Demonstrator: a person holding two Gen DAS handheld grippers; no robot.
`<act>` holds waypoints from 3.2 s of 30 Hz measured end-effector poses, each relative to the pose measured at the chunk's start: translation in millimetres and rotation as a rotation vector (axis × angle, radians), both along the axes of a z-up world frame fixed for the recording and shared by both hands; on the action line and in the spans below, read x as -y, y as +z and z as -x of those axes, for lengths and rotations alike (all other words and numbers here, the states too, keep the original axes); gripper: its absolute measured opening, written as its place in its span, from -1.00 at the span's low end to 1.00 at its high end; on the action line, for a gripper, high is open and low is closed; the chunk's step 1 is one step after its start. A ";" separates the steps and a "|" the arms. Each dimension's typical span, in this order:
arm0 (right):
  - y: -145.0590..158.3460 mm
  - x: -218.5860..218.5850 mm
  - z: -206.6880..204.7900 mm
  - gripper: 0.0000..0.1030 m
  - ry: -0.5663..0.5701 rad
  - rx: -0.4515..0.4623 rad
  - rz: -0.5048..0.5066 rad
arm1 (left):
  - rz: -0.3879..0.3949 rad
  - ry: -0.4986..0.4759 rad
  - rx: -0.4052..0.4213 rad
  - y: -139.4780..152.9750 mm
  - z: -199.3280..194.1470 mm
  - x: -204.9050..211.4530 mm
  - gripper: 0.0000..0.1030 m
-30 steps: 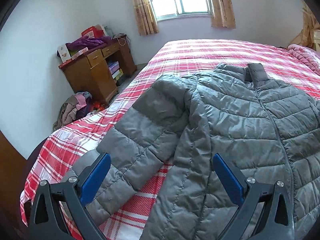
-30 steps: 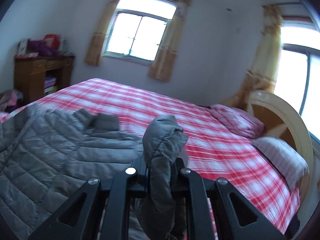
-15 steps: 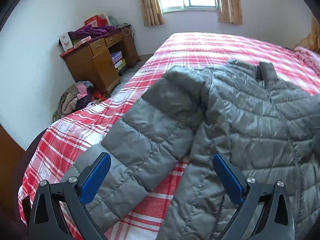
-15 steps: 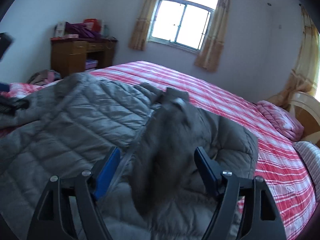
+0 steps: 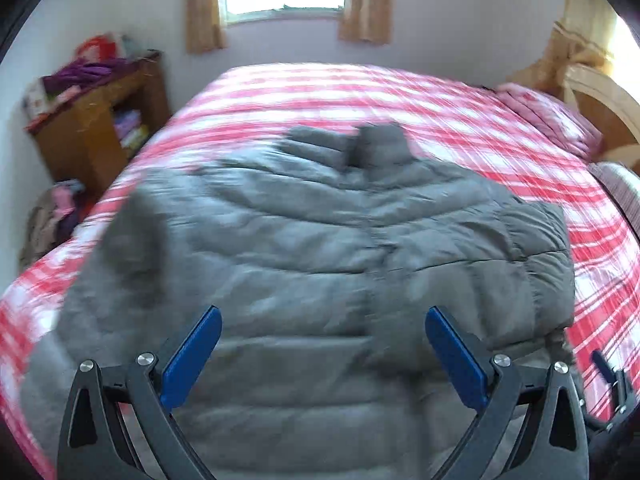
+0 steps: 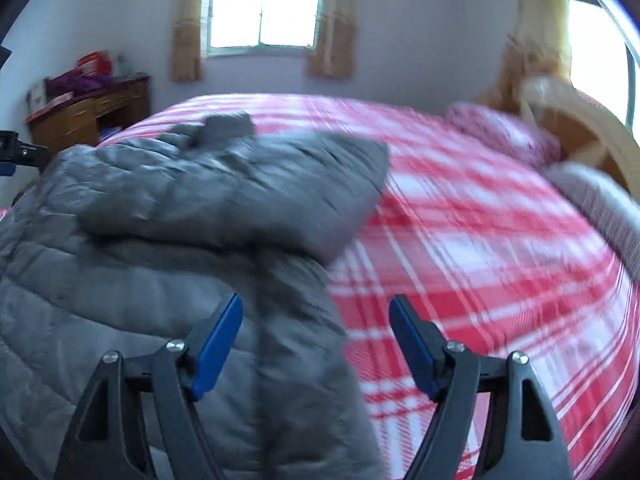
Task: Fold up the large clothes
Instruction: 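Fold the held sleeve across the jacket back and open the right gripper, then grasp the other sleeve with the left gripper and fold it across the back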
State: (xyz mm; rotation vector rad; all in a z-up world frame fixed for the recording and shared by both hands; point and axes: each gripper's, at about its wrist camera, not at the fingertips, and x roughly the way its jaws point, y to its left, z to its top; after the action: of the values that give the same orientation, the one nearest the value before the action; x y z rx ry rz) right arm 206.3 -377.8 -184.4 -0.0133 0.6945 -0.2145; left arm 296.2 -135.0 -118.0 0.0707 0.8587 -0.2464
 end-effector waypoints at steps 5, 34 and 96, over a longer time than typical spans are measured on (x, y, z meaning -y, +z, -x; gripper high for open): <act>-17.0 19.0 -4.2 0.53 -0.020 -0.065 -0.067 | -0.052 -0.065 -0.054 -33.6 -33.5 59.3 0.82; -24.8 59.9 -5.9 0.63 -0.223 -0.100 -0.057 | -0.199 0.024 0.081 -54.3 8.0 -32.8 -0.60; -31.2 -87.1 -164.3 0.45 0.222 -0.197 -0.033 | -0.215 0.256 0.053 -98.8 -69.8 -29.1 0.89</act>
State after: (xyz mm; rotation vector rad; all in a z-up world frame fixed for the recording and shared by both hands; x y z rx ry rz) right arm 370.6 -290.8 -215.7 -0.0805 0.8858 0.0117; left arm 366.0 -105.9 -216.8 0.1656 0.8294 0.0881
